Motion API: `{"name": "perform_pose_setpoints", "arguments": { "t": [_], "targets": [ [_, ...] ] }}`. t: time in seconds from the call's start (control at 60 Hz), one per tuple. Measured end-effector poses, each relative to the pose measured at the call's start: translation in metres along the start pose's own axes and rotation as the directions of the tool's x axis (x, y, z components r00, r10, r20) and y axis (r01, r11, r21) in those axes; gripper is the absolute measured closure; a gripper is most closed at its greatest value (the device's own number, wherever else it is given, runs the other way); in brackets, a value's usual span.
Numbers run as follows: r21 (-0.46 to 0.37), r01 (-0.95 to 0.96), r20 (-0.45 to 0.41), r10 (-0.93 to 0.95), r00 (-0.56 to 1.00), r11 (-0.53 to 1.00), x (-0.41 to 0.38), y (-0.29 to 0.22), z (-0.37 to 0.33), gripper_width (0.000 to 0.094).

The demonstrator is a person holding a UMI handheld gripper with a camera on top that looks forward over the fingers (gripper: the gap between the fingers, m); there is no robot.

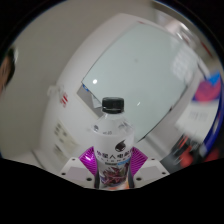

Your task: Pour water

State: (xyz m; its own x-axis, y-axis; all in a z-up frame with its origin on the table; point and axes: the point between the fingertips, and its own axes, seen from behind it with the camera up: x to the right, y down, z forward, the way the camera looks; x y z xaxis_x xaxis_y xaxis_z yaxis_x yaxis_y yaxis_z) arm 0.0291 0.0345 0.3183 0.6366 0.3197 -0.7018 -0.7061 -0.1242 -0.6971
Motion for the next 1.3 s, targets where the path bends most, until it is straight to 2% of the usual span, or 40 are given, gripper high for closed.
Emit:
{"name": "perform_pose_setpoints", "arguments": {
  "t": [0.05, 0.1, 0.167, 0.25, 0.367, 0.5, 0.567, 0.583, 0.617, 0.683, 0.833, 0.867, 0.917, 0.967, 1.033, 1.3],
  "targets": [
    [0.003, 0.184, -0.085, -0.183, 0.979, 0.983, 0.028, -0.027, -0.006, 0.0567],
    [-0.031, 0.334, -0.172, -0.334, 0.927, 0.942, 0.063, -0.044, -0.017, 0.0567],
    [-0.111, 0.479, -0.271, -0.49, 0.829, 0.871, 0.122, -0.059, -0.023, 0.057],
    [-0.232, 0.587, -0.334, -0.631, 0.701, 0.775, 0.187, -0.06, -0.04, 0.0569],
    [-0.379, 0.622, -0.339, -0.728, 0.596, 0.686, 0.262, -0.031, -0.057, 0.0568],
    [-0.448, 0.591, -0.35, -0.74, 0.574, 0.671, 0.315, 0.002, -0.073, 0.0568],
    [-0.471, 0.575, -0.358, -0.741, 0.568, 0.669, 0.33, 0.014, -0.081, 0.0566],
    [-0.479, 0.569, -0.359, -0.741, 0.568, 0.668, 0.333, 0.018, -0.083, 0.0539],
    [-0.44, 0.587, -0.367, -0.733, 0.573, 0.68, 0.329, 0.014, -0.082, 0.0553],
    [-0.424, 0.57, -0.382, -0.71, 0.591, 0.703, 0.334, 0.013, -0.083, 0.0552],
    [-0.432, 0.57, -0.378, -0.714, 0.589, 0.699, 0.334, 0.013, -0.085, 0.0389],
    [-0.461, 0.547, -0.381, -0.713, 0.589, 0.699, 0.338, 0.017, -0.088, 0.0291],
    [-0.505, 0.507, -0.387, -0.709, 0.59, 0.698, 0.342, 0.024, -0.096, 0.0066],
    [-0.535, 0.478, -0.396, -0.707, 0.586, 0.696, 0.342, 0.027, -0.106, 0.0121],
    [-0.566, 0.46, -0.42, -0.719, 0.554, 0.684, 0.339, 0.026, -0.123, 0.0081],
    [-0.612, 0.484, -0.397, -0.772, 0.496, 0.625, 0.251, 0.021, -0.214, 0.0092]
  ]
}}
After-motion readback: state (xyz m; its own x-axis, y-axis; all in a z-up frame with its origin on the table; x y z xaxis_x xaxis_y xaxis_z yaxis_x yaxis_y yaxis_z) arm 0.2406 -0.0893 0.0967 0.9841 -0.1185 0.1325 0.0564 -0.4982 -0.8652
